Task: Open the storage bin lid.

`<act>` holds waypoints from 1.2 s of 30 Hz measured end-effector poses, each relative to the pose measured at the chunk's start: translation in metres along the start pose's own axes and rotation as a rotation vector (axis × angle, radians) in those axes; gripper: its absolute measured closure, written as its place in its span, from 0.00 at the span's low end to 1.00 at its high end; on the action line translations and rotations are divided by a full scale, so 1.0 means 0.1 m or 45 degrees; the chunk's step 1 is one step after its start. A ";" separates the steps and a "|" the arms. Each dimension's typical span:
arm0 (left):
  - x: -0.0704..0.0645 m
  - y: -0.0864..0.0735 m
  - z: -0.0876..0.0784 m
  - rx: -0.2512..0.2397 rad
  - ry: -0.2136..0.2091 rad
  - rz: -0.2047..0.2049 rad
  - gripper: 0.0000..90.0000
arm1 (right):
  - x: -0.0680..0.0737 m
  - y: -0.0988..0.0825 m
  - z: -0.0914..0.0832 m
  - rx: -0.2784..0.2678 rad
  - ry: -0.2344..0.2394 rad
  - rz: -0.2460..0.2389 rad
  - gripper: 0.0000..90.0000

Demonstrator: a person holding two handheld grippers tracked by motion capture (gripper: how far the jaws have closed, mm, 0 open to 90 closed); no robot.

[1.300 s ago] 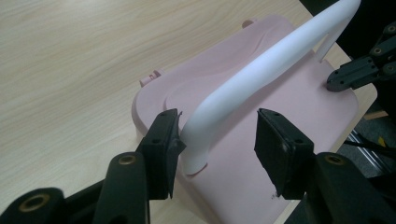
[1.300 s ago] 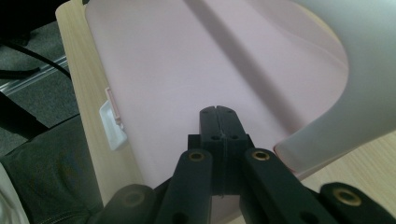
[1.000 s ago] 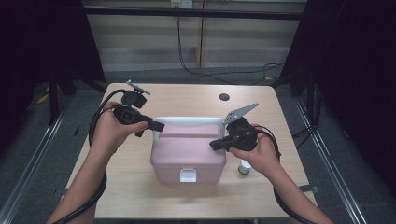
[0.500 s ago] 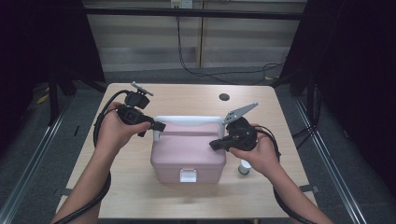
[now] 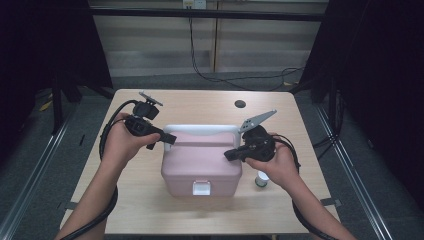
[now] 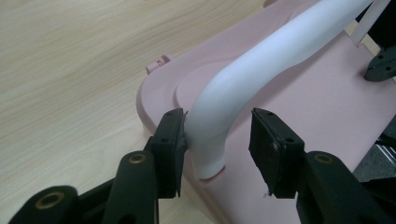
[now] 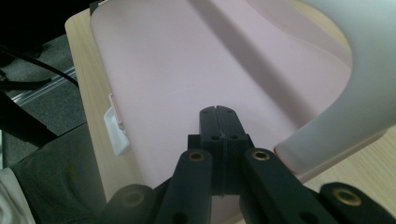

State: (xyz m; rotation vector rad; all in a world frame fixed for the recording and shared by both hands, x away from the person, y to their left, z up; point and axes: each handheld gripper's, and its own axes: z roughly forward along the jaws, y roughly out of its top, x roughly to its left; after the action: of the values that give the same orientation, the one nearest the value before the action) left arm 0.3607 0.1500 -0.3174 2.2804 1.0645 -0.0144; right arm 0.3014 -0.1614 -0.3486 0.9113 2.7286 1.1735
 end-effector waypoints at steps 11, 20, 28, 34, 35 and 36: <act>-0.03 0.02 0.05 -0.025 0.079 -0.035 0.70 | 0.00 0.00 0.00 0.001 0.001 -0.003 1.00; -0.04 0.03 0.04 -0.007 0.111 -0.064 0.77 | 0.00 0.00 0.00 -0.005 -0.003 -0.003 1.00; -0.04 0.03 0.02 0.009 0.097 -0.060 0.78 | -0.01 -0.01 0.00 -0.026 0.005 0.000 1.00; -0.03 0.03 0.00 0.016 0.076 -0.041 0.78 | -0.04 -0.05 -0.01 -0.066 0.021 0.005 1.00; -0.03 0.03 0.00 0.016 0.076 -0.041 0.78 | -0.04 -0.05 -0.01 -0.066 0.021 0.005 1.00; -0.03 0.03 0.00 0.018 0.074 -0.038 0.78 | -0.03 -0.06 -0.03 -0.064 0.010 -0.003 1.00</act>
State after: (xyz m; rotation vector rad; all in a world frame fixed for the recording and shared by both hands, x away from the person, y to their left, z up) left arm 0.3610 0.1461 -0.3149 2.2902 1.1313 0.0328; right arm 0.3006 -0.1680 -0.3512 0.8993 2.6923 1.2420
